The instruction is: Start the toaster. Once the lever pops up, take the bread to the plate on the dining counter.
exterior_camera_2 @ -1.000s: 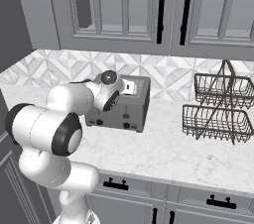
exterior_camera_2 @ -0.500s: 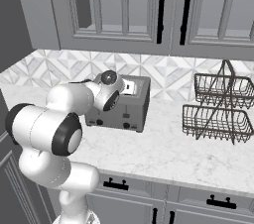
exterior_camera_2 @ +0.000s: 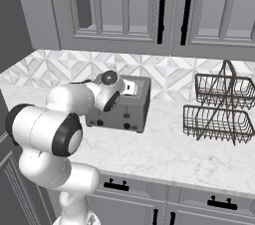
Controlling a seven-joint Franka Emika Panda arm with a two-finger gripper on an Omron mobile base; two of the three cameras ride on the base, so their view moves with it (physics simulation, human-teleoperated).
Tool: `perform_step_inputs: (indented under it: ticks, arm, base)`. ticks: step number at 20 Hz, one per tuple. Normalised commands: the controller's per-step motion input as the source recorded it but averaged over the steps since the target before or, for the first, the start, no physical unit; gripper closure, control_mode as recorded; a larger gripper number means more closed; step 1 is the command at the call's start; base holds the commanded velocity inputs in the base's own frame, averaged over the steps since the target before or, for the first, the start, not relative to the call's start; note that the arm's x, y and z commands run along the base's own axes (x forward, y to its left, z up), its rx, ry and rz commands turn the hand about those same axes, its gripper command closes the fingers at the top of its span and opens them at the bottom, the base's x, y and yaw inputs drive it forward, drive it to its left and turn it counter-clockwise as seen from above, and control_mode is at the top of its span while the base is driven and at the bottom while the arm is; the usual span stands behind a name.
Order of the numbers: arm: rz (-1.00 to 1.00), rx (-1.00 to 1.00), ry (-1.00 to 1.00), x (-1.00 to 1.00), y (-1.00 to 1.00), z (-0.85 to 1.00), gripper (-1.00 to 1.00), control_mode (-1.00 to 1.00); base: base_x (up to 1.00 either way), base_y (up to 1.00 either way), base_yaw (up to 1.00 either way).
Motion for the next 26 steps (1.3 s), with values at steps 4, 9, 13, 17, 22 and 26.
perform_step_inputs:
  ticks: [4, 9, 13, 17, 22, 26]
  arm:
    - [0.00, 0.00, 0.00, 0.00, 0.00, 0.00, -1.00, -1.00]
    - [0.00, 0.00, 0.00, 0.00, 0.00, 0.00, -1.00, -1.00]
    - [0.00, 0.00, 0.00, 0.00, 0.00, 0.00, -1.00, -1.00]
    - [0.00, 0.00, 0.00, 0.00, 0.00, 0.00, -1.00, -1.00]
    - [0.00, 0.00, 0.00, 0.00, 0.00, 0.00, -1.00, -1.00]
    - [0.00, 0.00, 0.00, 0.00, 0.00, 0.00, -1.00, -1.00]
  base:
    - [0.00, 0.00, 0.00]
    - [0.00, 0.00, 0.00]
    - [0.00, 0.00, 0.00]
    - [0.00, 0.00, 0.00]
    - [0.00, 0.00, 0.00]
    - [0.00, 0.00, 0.00]
